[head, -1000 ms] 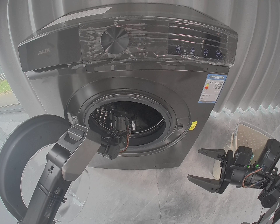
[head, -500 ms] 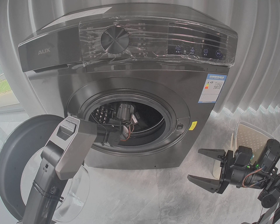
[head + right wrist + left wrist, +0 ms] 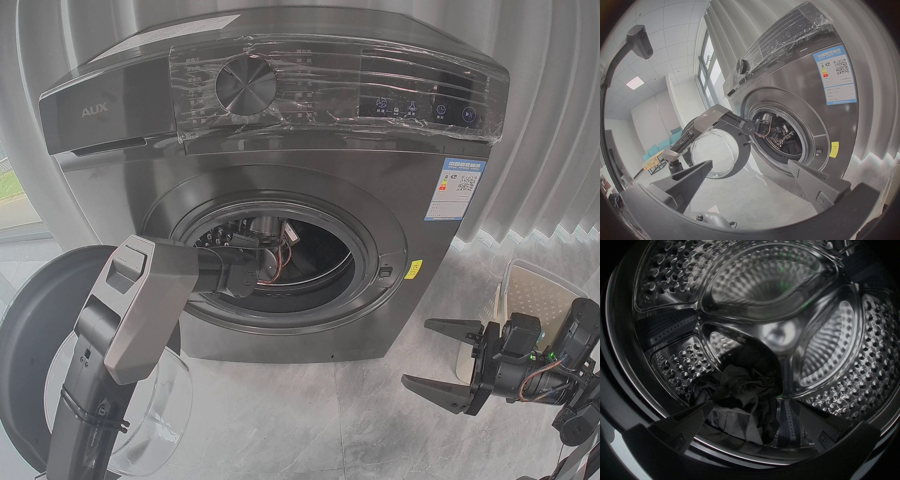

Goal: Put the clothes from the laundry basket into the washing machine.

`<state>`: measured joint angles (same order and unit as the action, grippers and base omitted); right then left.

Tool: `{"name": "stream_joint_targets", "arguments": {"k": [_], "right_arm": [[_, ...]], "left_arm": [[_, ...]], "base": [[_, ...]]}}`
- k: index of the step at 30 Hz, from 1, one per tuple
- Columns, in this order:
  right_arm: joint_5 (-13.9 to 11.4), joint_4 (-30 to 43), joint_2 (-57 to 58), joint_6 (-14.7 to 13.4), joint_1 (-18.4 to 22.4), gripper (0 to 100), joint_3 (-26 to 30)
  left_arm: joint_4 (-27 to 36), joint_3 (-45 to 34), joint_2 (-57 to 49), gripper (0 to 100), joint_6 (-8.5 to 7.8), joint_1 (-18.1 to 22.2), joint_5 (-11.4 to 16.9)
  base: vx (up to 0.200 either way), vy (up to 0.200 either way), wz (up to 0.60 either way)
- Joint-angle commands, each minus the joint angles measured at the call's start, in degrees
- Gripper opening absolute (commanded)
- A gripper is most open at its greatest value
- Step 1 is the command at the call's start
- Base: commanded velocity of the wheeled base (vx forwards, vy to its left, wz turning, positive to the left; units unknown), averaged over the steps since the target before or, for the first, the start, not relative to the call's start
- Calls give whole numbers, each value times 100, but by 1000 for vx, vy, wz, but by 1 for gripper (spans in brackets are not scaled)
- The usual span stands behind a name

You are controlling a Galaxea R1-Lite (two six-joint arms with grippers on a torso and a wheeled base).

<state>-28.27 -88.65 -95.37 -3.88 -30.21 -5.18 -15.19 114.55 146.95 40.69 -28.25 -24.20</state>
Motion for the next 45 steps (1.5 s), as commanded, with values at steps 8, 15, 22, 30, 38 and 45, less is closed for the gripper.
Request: {"name": "stream_joint_targets", "arguments": {"k": [8,15,22,30,38,45], "right_arm": [[-3,-3,-17,1,-11,100,0],[-3,-3,-17,1,-29,100,0],[-3,-3,-8,-8,-47,100,0],[-3,-3,-8,-8,-55,100,26],[6,-3,-8,-8,-55,100,35],[6,-3,71,1,-55,100,61]], "left_arm": [[-353,-1656,-650,100,-624,-366,20],[-1610,-3009,-808,100,-1652,-506,20],[-3025,-4240,-799,100,-2839,-489,20],[-4809,-5127,-632,100,-4166,-550,100],[-5117,-6340,-1801,100,-4069,-1087,100],[-5108,-7896,-3796,100,-3841,-1825,91]], "base": [[0,0,0],[0,0,0],[0,0,0],[0,0,0],[0,0,0],[0,0,0]]}}
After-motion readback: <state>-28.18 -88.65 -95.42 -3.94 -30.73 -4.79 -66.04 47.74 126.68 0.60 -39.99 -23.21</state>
